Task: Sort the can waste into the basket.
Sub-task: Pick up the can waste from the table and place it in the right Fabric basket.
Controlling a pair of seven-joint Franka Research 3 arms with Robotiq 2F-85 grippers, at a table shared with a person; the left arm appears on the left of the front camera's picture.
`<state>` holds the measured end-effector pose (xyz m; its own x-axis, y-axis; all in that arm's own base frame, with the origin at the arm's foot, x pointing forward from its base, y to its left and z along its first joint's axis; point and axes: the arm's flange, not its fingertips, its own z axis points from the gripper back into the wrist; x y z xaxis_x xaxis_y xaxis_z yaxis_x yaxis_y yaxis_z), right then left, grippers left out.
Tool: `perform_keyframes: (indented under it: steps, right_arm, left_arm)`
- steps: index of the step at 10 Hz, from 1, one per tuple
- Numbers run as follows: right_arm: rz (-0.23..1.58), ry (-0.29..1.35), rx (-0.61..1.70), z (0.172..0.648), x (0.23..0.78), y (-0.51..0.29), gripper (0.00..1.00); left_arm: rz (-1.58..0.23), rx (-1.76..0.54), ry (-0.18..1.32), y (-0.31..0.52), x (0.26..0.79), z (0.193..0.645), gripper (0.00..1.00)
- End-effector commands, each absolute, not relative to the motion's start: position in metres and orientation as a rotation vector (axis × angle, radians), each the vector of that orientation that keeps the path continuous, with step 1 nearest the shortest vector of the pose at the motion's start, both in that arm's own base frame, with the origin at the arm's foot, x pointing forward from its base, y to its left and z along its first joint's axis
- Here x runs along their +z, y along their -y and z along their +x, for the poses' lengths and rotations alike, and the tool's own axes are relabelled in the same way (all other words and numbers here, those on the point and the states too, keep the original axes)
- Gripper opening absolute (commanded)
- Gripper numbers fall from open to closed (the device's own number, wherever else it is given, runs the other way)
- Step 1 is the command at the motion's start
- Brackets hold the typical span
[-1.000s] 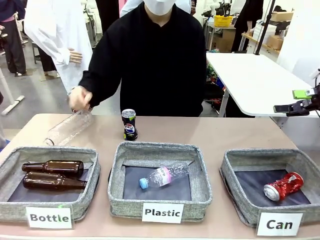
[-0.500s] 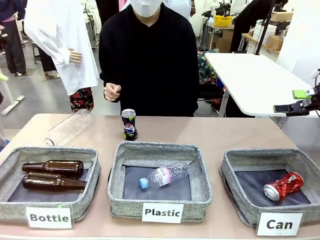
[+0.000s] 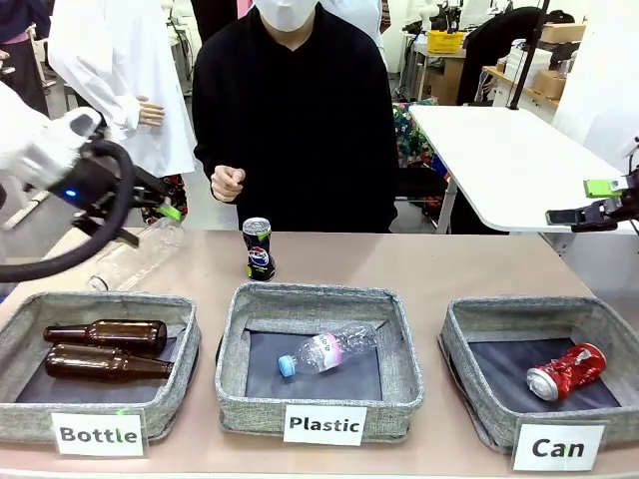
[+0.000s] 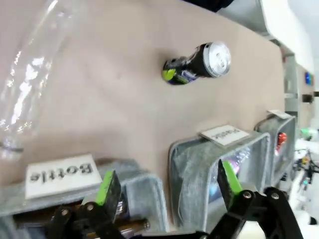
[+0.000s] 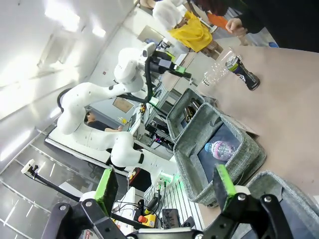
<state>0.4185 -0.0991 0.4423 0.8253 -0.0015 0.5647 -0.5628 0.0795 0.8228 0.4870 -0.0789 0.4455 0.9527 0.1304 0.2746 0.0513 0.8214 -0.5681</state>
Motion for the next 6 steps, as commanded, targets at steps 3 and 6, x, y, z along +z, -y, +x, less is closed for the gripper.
perform_keyframes:
  steps: [3, 6]
  right_arm:
    - [1.462, 0.504, 0.443, 0.419, 0.445, 0.099, 1.0]
    - [1.462, 0.504, 0.443, 0.419, 0.445, 0.099, 1.0]
  left_arm:
    - [-0.608, 0.043, 0.311, 0.079, 0.445, 0.487, 1.0]
    - [-0.578, 0.092, 0.294, 0.067, 0.455, 0.505, 1.0]
